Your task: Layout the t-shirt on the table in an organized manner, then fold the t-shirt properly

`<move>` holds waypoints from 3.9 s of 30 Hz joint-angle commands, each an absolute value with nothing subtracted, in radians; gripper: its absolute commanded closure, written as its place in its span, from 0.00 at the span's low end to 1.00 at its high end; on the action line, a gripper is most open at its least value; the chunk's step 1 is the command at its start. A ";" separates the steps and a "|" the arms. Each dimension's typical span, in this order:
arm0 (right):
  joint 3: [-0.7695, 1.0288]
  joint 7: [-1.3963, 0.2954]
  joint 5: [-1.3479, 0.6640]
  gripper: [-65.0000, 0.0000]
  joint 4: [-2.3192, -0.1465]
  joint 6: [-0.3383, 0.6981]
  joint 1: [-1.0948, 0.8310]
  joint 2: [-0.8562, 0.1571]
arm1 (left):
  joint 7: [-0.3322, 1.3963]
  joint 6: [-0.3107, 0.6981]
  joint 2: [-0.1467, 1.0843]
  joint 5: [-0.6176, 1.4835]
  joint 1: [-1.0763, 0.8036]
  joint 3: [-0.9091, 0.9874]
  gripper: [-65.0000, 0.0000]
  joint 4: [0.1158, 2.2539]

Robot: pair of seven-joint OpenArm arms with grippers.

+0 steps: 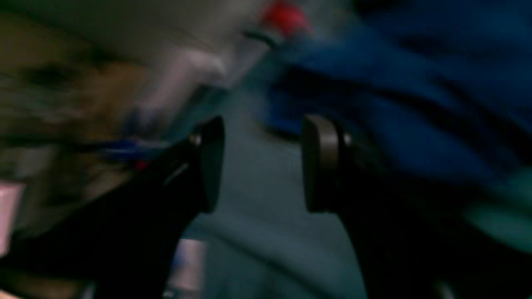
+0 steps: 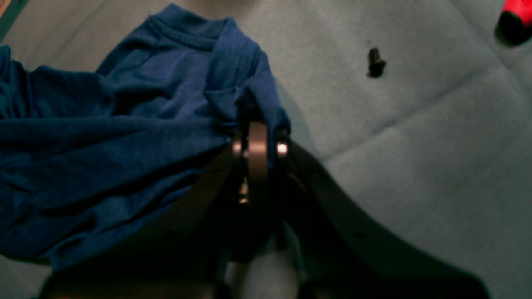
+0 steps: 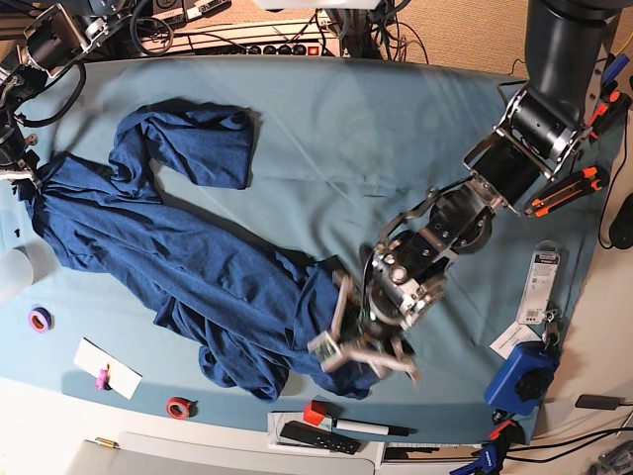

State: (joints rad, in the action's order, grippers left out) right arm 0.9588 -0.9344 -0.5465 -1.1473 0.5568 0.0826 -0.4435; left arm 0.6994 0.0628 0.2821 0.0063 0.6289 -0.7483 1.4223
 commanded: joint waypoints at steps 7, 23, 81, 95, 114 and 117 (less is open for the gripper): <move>0.962 -0.909 -0.557 1.00 -1.165 0.559 0.094 -0.474 | 0.691 0.238 0.313 0.083 0.560 -0.741 0.53 1.437; 0.962 -0.918 -0.560 1.00 -1.165 0.559 0.094 -0.474 | 0.503 0.057 0.216 -0.030 0.399 -0.725 0.53 1.233; 0.962 -0.922 -0.587 1.00 -1.165 0.561 0.094 -0.474 | 0.773 0.390 0.329 0.257 0.413 -0.645 1.00 1.792; 0.962 -0.936 -0.587 1.00 -1.165 0.561 0.094 -0.474 | 1.065 0.562 0.500 0.600 0.407 -0.645 0.70 1.894; 0.962 -0.942 -0.595 1.00 -1.165 0.561 0.094 -0.474 | 0.907 0.146 0.388 0.110 0.117 -0.645 0.44 1.883; 0.962 -0.942 -0.595 1.00 -1.165 0.561 0.094 -0.474 | 0.909 0.020 0.344 -0.037 0.093 -0.645 0.44 1.883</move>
